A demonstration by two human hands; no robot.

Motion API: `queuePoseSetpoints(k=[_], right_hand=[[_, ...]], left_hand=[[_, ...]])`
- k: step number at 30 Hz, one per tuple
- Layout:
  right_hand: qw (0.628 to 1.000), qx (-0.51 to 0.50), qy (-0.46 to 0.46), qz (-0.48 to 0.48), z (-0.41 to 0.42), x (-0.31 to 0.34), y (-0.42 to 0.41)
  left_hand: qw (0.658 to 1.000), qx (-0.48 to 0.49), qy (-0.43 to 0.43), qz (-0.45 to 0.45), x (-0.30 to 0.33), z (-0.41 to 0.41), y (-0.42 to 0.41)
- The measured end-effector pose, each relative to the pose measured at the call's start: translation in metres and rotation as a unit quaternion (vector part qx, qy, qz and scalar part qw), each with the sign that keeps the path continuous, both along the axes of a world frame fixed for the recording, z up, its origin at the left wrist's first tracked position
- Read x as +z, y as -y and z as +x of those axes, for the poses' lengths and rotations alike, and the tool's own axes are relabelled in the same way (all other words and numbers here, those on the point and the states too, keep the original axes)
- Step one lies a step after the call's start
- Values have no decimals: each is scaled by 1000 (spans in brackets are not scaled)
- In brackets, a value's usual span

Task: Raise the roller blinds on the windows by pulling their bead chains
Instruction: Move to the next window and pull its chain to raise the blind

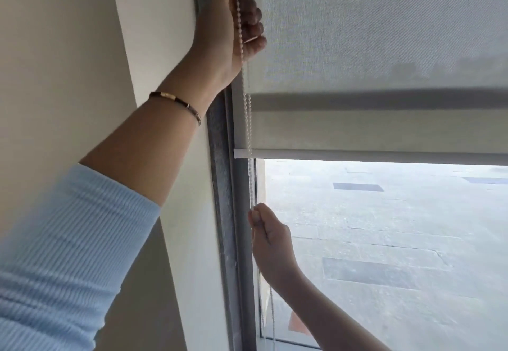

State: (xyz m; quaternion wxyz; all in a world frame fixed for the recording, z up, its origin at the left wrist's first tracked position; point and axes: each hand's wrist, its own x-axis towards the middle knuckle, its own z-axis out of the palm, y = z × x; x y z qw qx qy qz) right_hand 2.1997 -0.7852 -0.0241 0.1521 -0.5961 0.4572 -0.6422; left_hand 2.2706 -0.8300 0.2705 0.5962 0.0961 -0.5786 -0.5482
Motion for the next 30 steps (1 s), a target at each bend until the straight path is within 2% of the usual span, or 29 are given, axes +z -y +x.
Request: queuePoseSetpoints(k=[4, 10, 18, 25, 30], right_hand=[[999, -14, -24, 29, -5, -17, -3], [989, -34, -90, 108, -13, -35, -23], [972, -41, -155, 170, -16, -51, -46], [962, -49, -170, 208, -20, -70, -48], [958, -17, -174, 229, -22, -85, -44]], left_hand=[[998, -25, -27, 42, 2, -8, -8], [999, -17, -31, 40, -37, -21, -19], [998, -17, -30, 46, -85, -25, -22], [998, -15, -28, 47, -109, -25, -30], [998, -24, -21, 55, -128, -23, -36]])
